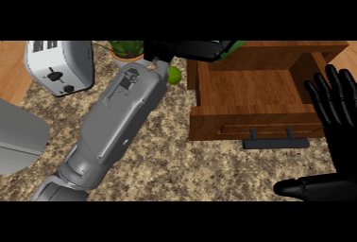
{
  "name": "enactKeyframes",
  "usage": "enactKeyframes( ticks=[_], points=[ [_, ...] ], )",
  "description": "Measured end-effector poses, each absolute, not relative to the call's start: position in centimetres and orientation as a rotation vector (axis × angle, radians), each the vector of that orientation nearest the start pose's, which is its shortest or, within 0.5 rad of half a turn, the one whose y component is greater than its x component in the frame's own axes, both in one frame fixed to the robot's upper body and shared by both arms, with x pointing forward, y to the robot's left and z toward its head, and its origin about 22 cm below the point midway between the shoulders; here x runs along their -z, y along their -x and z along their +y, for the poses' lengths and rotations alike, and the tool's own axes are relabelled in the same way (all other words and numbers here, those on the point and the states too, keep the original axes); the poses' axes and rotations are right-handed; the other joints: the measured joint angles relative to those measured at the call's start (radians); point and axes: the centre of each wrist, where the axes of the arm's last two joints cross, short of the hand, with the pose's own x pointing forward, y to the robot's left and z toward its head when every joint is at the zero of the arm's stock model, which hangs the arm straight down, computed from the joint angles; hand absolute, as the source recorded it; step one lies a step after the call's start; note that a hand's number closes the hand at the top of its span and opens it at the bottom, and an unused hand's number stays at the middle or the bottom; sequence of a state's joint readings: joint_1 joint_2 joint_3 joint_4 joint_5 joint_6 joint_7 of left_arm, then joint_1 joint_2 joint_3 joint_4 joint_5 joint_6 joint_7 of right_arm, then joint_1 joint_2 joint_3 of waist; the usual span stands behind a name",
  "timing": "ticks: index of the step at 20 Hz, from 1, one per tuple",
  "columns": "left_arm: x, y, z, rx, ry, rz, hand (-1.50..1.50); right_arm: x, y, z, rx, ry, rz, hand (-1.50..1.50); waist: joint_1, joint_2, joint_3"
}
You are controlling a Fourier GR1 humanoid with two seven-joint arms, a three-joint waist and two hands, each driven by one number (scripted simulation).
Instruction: Pick up the cup, place it into the drawer and close the drawer
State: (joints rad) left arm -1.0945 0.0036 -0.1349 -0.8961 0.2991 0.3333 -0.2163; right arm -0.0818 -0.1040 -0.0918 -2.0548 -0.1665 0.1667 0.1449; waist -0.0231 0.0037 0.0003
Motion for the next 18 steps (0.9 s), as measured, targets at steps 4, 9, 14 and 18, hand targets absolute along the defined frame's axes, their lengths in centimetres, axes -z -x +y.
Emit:
enactKeyframes(
  ticks=[4,9,14,18],
  points=[
    [-16.8,-41.8,3.9,0.103,0.24,-1.998,1.5,-14.0,-23.0,-25.7,-0.145,-0.138,-1.999,-1.5,-0.005,0.002,0.0],
    [-16.6,-42.5,2.7,0.12,0.211,-1.964,1.5,-13.4,-23.4,-25.8,-0.139,-0.148,-1.999,-1.5,-0.018,0.005,0.0],
    [-15.5,-42.8,2.0,0.164,0.17,-1.934,1.5,-13.6,-23.1,-24.7,-0.148,-0.156,-2.003,-1.5,-0.035,0.008,0.001],
    [-14.3,-42.8,1.8,0.214,0.132,-1.924,1.5,-13.8,-23.7,-24.3,-0.162,-0.166,-2.002,-1.5,-0.047,0.011,0.001]
  ],
)
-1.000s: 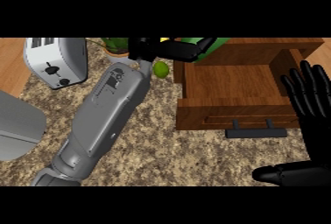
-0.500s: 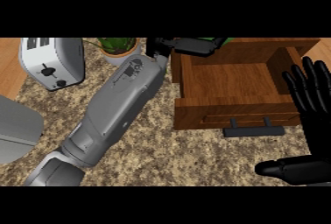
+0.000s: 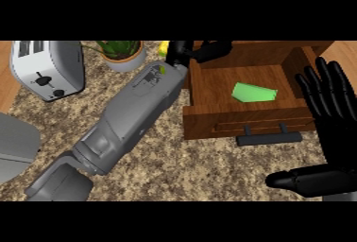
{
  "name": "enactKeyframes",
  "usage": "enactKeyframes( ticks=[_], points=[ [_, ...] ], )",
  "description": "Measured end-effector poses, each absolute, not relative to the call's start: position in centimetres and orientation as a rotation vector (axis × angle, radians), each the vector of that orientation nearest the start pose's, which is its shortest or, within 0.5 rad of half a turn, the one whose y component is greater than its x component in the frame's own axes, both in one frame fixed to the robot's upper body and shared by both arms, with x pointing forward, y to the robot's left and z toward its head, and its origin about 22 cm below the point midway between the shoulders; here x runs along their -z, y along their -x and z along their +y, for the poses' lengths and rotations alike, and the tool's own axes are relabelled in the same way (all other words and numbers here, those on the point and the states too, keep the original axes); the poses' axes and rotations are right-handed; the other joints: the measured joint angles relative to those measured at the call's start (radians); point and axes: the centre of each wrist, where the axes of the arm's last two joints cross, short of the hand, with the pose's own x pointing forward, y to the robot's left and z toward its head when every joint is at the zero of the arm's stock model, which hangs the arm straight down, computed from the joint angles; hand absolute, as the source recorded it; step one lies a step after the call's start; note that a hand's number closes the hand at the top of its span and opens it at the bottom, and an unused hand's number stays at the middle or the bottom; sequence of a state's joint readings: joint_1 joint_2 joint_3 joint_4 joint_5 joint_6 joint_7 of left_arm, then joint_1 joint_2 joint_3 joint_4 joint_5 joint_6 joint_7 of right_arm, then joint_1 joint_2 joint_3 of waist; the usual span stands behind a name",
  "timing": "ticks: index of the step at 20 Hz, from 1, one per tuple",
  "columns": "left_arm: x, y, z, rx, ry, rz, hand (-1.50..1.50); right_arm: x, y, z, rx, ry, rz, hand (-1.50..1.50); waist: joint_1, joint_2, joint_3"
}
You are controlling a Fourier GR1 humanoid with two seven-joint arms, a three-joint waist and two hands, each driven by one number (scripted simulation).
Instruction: Pick up the cup, place it into the drawer and close the drawer
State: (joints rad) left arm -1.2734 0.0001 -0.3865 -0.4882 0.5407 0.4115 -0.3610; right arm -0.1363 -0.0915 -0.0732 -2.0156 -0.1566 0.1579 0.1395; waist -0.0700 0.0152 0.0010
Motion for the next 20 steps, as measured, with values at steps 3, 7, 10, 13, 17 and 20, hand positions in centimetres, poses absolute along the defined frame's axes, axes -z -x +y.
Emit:
enactKeyframes(
  ticks=[3,7,10,13,17,20],
  points=[
    [-13.8,-42.8,1.7,0.242,0.109,-1.914,1.5,-13.7,-23.2,-24.4,-0.17,-0.182,-2.003,-1.5,-0.012,0.002,0.0],
    [-13.2,-42.9,1.6,0.296,0.05,-1.895,1.5,-13.4,-23.6,-24.8,-0.177,-0.195,-2.01,-1.5,-0.024,0.006,0.001],
    [-13.0,-43.0,1.5,0.338,-0.007,-1.888,-1.5,-13.7,-23.9,-24.5,-0.192,-0.215,-2.017,-1.5,-0.037,0.01,0.001],
    [-12.9,-42.9,1.3,0.356,-0.033,-1.881,-1.5,-14.2,-24.0,-24.4,-0.191,-0.223,-2.02,-1.5,-0.04,0.01,0.001],
    [-13.2,-42.7,1.0,0.33,0.0,-1.89,-1.5,-14.5,-23.8,-24.0,-0.183,-0.249,-2.022,-1.5,-0.041,0.01,0.0],
    [-13.8,-42.5,0.6,0.296,0.058,-1.907,-1.5,-14.3,-23.9,-24.4,-0.173,-0.271,-2.022,-1.5,-0.036,0.009,0.001]
  ],
)
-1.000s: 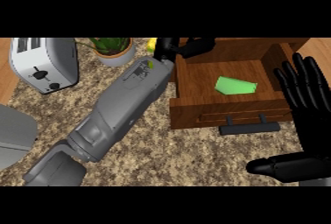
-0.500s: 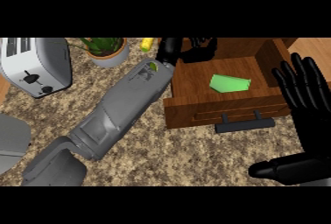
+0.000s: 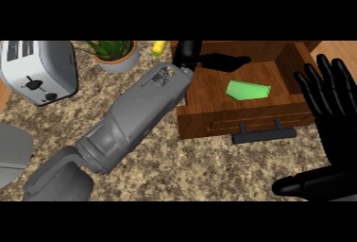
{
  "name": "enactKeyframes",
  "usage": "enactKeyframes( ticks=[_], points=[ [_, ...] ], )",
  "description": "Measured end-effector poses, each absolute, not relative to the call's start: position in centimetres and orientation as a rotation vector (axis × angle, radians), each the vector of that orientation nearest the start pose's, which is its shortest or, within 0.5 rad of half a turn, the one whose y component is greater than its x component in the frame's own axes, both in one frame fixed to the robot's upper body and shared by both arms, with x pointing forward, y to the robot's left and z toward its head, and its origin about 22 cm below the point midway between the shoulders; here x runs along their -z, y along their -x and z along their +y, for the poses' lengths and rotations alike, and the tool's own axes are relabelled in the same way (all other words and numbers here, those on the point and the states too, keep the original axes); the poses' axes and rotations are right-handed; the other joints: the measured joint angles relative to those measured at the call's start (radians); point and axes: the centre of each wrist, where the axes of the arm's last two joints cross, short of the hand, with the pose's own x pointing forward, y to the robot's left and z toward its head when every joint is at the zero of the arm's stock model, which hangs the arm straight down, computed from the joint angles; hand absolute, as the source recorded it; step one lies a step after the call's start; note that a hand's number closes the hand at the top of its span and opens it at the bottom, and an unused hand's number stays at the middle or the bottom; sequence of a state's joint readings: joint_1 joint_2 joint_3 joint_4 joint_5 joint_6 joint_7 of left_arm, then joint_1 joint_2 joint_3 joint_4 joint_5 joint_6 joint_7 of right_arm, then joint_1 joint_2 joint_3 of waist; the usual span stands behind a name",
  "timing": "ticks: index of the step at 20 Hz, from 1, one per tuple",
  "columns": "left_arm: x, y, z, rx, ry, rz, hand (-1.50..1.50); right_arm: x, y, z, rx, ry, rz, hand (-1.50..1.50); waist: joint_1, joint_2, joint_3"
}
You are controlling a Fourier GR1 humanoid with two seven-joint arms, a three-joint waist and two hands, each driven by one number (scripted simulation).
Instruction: Pick up the cup, place it into the drawer and close the drawer
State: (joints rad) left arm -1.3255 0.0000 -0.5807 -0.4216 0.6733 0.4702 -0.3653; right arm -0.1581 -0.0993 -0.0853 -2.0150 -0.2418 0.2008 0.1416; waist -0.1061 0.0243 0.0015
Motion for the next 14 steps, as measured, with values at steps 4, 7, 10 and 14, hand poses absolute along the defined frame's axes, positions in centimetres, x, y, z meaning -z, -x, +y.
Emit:
enactKeyframes(
  ticks=[4,7,10,14],
  points=[
    [-14.6,-42.2,0.1,0.228,0.152,-1.95,-1.5,-14.1,-23.9,-25.2,-0.151,-0.307,-2.013,-1.5,0.014,-0.004,0.0],
    [-14.4,-41.9,0.1,0.178,0.225,-1.969,-1.5,-14.2,-23.1,-25.8,-0.156,-0.325,-2.002,-1.5,0.033,-0.01,0.0],
    [-14.8,-42.0,0.4,0.133,0.287,-1.96,-1.5,-14.4,-22.6,-26.2,-0.168,-0.318,-2.003,1.5,0.063,-0.017,-0.001],
    [-14.7,-41.9,1.6,0.069,0.311,-1.956,-1.5,-14.6,-22.5,-26.4,-0.269,-0.303,-1.992,1.5,0.093,-0.024,-0.002]
  ],
)
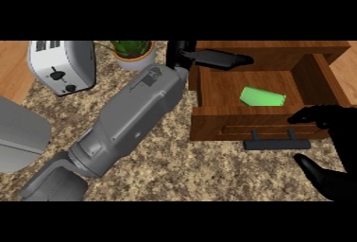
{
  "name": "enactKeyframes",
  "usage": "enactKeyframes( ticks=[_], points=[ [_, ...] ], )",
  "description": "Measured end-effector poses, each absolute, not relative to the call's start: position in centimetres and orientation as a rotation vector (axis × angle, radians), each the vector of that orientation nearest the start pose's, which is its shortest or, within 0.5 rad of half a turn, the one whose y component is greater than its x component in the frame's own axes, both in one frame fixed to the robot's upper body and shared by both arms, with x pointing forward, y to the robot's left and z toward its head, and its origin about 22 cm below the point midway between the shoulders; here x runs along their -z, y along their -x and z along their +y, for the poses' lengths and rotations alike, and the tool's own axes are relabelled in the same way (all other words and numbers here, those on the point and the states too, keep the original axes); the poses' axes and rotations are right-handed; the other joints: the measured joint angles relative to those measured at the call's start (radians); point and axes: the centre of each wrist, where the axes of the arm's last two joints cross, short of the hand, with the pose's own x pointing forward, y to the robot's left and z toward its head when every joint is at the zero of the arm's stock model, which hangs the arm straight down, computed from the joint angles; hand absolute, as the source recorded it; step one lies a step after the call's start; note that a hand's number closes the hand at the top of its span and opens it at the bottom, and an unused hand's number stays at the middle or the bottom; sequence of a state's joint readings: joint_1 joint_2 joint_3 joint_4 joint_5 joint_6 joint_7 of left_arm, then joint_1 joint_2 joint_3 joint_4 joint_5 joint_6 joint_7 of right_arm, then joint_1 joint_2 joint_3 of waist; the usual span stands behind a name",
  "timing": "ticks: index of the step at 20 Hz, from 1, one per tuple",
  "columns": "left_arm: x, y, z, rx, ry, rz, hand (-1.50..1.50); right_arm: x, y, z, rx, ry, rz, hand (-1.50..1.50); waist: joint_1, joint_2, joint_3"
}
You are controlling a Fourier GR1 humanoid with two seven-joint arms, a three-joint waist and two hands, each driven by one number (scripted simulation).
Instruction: Pick up the cup, place it into the drawer and close the drawer
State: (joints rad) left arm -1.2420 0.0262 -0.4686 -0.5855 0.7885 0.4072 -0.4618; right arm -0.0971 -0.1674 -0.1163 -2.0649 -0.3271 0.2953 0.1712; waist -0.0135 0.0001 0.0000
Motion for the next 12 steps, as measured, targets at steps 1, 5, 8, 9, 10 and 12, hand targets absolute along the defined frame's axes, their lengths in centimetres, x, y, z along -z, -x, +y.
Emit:
enactKeyframes(
  ticks=[1,5,8,9,10,12],
  points=[
    [-14.9,-42.1,2.2,0.051,0.312,-1.96,-1.5,-14.8,-22.1,-26.5,-0.303,-0.284,-1.99,1.5,0.003,-0.001,0.0],
    [-14.8,-42.2,5.5,-0.021,0.309,-1.95,-1.5,-14.8,-21.3,-27.0,-0.422,-0.203,-1.97,1.5,0.026,-0.009,0.0],
    [-14.5,-41.6,8.1,-0.061,0.299,-1.937,-1.5,-14.7,-21.3,-27.3,-0.487,-0.15,-1.95,1.5,0.039,-0.011,0.0],
    [-14.4,-41.3,9.0,-0.072,0.295,-1.933,-1.5,-14.6,-21.3,-27.4,-0.511,-0.13,-1.938,1.5,0.043,-0.012,0.0],
    [-13.7,-40.8,9.9,-0.081,0.291,-1.923,-1.5,-14.7,-21.3,-27.6,-0.535,-0.109,-1.929,1.5,0.046,-0.012,0.0],
    [-12.6,-39.9,11.9,-0.099,0.279,-1.917,-1.5,-14.3,-21.5,-27.3,-0.572,-0.077,-1.908,1.5,0.048,-0.011,0.0]
  ],
)
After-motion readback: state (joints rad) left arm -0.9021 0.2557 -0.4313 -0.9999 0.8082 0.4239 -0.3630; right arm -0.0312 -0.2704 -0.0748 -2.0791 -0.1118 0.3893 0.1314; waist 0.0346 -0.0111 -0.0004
